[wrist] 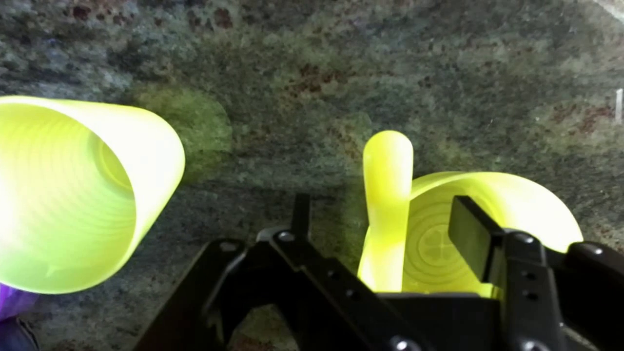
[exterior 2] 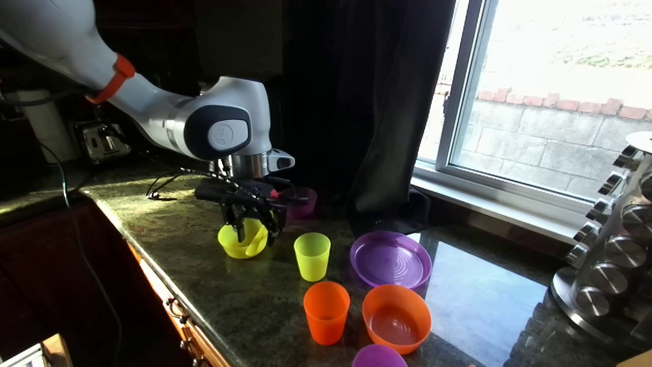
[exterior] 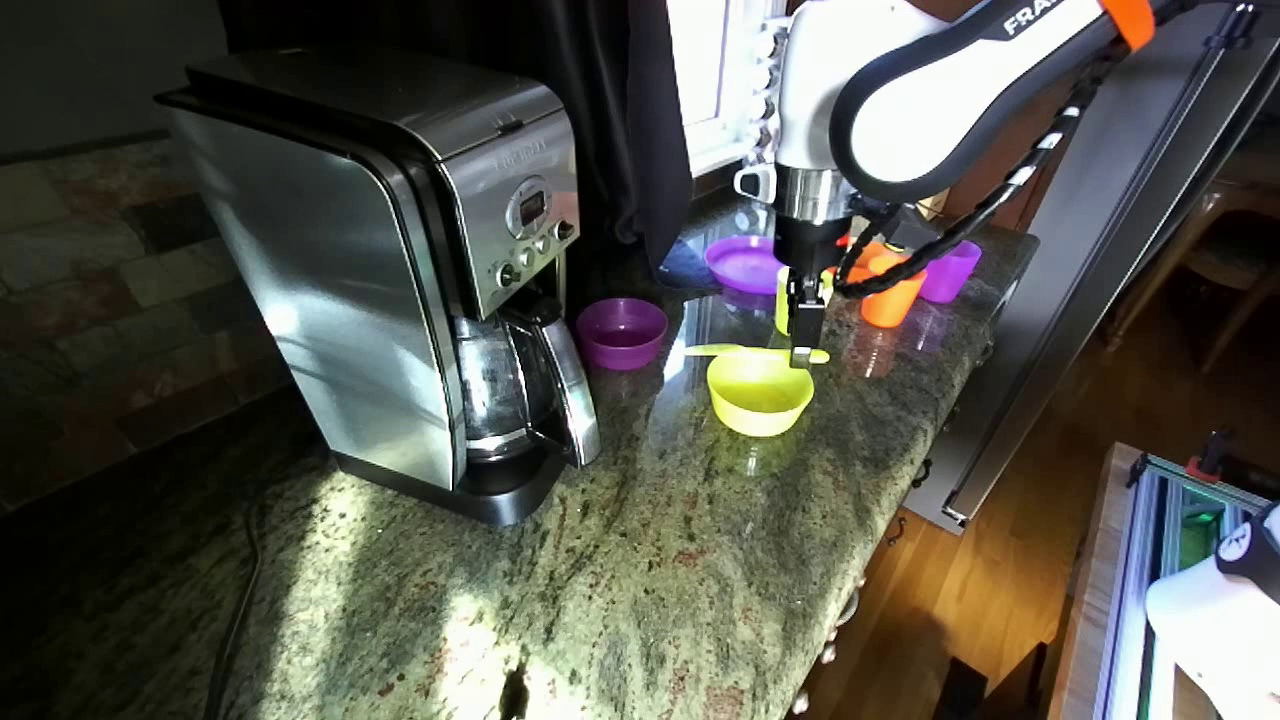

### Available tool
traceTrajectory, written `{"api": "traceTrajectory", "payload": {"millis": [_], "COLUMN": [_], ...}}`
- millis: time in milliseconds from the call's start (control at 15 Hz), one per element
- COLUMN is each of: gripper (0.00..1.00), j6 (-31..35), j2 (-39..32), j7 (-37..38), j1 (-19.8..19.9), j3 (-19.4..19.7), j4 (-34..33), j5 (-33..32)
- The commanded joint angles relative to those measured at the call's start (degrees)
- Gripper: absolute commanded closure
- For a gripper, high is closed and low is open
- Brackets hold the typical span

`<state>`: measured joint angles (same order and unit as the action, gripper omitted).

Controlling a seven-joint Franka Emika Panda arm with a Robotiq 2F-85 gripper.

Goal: Put the yellow cup and knife on the countertop

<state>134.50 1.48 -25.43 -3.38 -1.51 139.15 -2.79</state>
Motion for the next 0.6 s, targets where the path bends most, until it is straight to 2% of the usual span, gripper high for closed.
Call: {"api": "traceTrajectory", "payload": {"millis": [0,67,467,533], "gripper": [0.5,0.5,0.97,0.97], "j6": [-2.5,-2.5,-2.6,-2.6], "j2": [-0.8,-0.9,-0.9,-0.8], "j7": [-0.6,-0.7,-0.8,-0.8], "j1": [0.0,0.0,0.0,0.0], "j3": [-0.5,-0.6,-0.8,-0.9], "j4": [-1.1,-1.1,-1.1,-1.1], "j5": [-0.8,-0.7,-0.8,-0.8]}}
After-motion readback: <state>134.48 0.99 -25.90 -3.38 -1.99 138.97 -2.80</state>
